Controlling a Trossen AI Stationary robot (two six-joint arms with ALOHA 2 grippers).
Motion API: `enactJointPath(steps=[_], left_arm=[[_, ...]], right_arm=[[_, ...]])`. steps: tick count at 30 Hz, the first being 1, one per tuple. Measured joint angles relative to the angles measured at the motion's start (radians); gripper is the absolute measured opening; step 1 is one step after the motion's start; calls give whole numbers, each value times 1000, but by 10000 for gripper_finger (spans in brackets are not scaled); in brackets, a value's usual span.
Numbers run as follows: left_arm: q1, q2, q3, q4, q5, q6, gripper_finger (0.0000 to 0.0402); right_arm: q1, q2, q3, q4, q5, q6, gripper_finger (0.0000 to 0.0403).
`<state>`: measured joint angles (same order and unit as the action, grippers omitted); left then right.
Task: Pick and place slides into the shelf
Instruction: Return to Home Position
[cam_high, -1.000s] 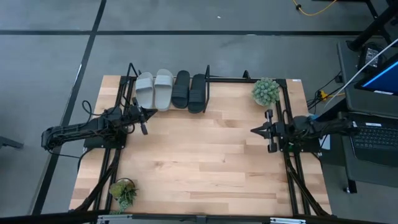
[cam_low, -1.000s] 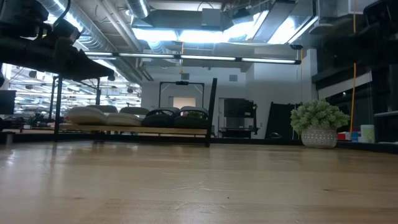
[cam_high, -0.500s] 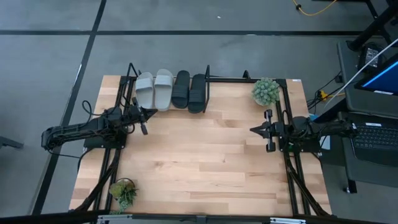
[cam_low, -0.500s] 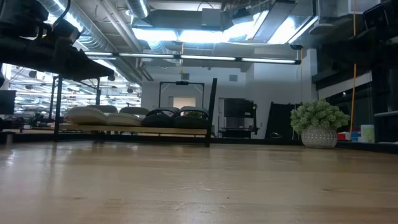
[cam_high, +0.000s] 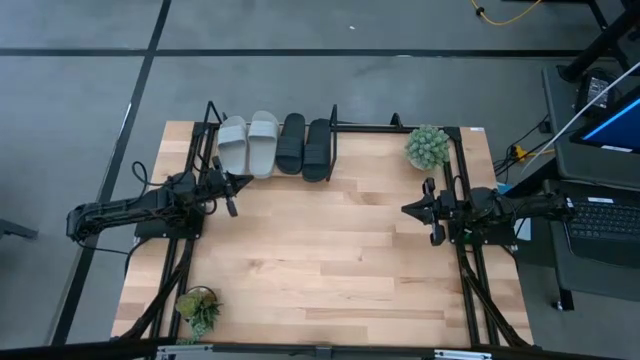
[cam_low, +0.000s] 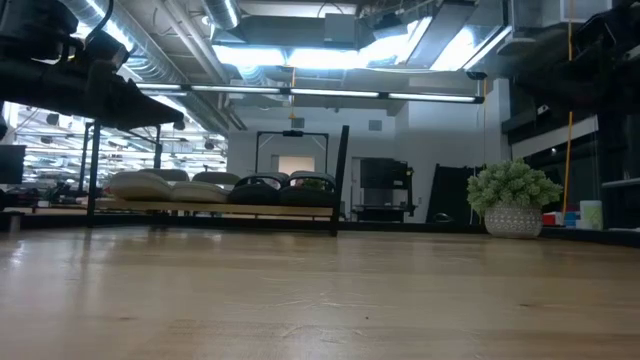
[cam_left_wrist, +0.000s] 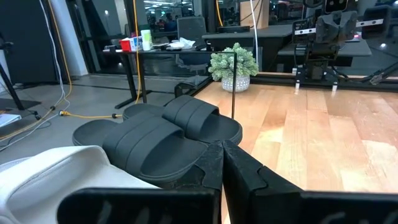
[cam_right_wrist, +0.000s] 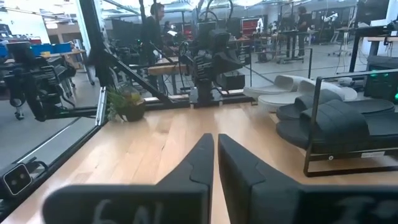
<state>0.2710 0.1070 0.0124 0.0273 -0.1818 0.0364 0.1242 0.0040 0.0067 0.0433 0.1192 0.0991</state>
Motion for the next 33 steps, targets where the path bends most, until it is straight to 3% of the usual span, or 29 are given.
enactJointPath(steps=[12,27,33], left_arm=[[0,0,0,0,0,0,0],[0,0,0,0,0,0,0],[0,0,0,0,0,0,0]], right_arm=[[0,-2,0,-2,1,-100,23],[-51,-2,0,-2,1,-23,15],[-47,-2,0,-2,1,-98,15]])
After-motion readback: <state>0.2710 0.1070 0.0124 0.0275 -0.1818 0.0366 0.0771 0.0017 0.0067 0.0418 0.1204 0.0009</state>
